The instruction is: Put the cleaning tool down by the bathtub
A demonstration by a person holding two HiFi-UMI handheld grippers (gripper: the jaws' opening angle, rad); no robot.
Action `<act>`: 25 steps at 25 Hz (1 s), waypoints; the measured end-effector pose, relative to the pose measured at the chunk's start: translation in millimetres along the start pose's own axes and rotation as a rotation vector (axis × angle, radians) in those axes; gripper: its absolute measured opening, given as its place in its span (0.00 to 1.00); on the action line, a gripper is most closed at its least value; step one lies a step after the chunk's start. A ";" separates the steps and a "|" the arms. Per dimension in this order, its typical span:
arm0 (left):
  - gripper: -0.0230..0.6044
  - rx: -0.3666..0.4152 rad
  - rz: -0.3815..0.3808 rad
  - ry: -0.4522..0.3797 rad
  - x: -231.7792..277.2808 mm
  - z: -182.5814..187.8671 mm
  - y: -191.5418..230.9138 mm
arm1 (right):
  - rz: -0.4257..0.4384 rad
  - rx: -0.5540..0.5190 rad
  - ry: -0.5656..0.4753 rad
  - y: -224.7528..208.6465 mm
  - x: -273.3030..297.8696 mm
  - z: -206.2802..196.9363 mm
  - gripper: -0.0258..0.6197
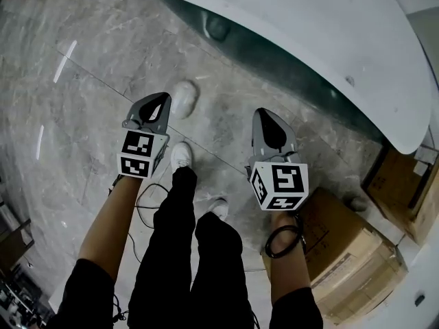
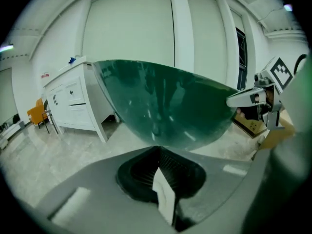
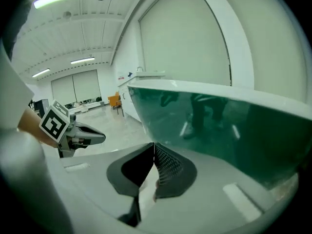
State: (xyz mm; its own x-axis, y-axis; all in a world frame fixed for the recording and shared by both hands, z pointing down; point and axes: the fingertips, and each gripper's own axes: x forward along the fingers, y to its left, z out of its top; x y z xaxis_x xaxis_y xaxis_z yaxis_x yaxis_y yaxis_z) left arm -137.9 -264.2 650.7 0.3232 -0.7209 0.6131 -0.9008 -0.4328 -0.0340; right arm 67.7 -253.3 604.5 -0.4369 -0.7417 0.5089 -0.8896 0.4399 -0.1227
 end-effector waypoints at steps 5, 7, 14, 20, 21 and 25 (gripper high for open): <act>0.04 0.036 -0.007 -0.001 -33.6 43.9 -0.1 | -0.007 -0.011 -0.024 8.3 -28.1 52.2 0.06; 0.04 0.054 -0.010 -0.014 -43.8 64.8 0.9 | -0.019 -0.009 -0.045 8.6 -36.7 74.1 0.06; 0.04 0.051 0.002 -0.092 -96.8 141.7 -5.2 | -0.064 -0.027 -0.112 12.5 -85.9 145.0 0.06; 0.04 -0.011 0.050 -0.128 -146.7 191.9 -2.9 | -0.123 -0.017 -0.190 9.3 -139.8 203.4 0.06; 0.04 -0.015 0.049 -0.132 -153.5 199.2 -3.6 | -0.130 -0.021 -0.203 9.8 -147.7 212.4 0.06; 0.04 0.016 0.043 -0.193 -187.9 243.4 -9.3 | -0.168 -0.024 -0.266 12.9 -183.8 249.4 0.06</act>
State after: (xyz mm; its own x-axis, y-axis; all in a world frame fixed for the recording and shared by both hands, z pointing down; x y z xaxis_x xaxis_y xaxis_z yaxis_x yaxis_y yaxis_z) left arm -119.7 -256.5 343.7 0.3358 -0.8284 0.4483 -0.9107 -0.4071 -0.0702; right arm 103.4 -237.6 296.8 -0.3060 -0.9102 0.2790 -0.9504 0.3091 -0.0343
